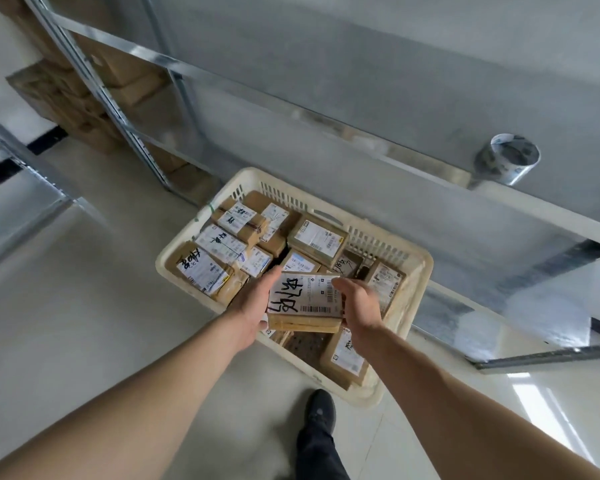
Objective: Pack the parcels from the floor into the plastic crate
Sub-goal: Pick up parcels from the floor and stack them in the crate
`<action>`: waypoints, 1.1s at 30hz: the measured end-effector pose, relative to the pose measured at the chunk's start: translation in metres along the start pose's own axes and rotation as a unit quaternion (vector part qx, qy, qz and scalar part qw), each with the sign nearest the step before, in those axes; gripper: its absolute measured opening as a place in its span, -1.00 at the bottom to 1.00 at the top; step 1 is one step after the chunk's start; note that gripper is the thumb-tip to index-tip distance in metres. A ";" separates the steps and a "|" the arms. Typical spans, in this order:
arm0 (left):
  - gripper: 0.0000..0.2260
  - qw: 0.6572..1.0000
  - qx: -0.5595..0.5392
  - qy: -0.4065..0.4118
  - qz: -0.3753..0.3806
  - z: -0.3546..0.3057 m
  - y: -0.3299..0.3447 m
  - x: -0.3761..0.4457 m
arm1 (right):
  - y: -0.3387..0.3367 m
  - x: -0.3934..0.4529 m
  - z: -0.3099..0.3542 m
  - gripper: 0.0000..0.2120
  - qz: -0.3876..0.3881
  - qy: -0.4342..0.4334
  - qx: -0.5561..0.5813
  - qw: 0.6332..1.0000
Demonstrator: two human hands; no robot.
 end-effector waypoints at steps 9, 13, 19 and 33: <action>-0.60 0.999 0.036 -0.023 0.018 -0.037 -0.017 0.087 | 0.032 0.078 0.028 -0.89 -0.003 0.032 -0.002 0.999; -0.68 0.998 0.056 -0.004 0.039 -0.076 -0.025 0.136 | 0.047 0.115 0.052 -0.93 -0.013 0.033 0.028 0.999; -0.40 0.989 0.110 0.042 0.091 -0.134 -0.043 0.235 | 0.084 0.186 0.092 -0.81 -0.033 0.023 0.066 0.997; -0.67 0.975 0.199 0.078 0.052 -0.138 -0.131 0.389 | 0.214 0.297 0.078 -0.52 -0.009 0.102 0.077 0.992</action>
Point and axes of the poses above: each hand's wrist, its own x-axis towards the middle knuckle, its own y-axis out of the palm, z = x × y, the point moved 9 cm from there along x, towards the middle knuckle, and after that the axes turned 6 degrees about y, right-handed, at the moved point
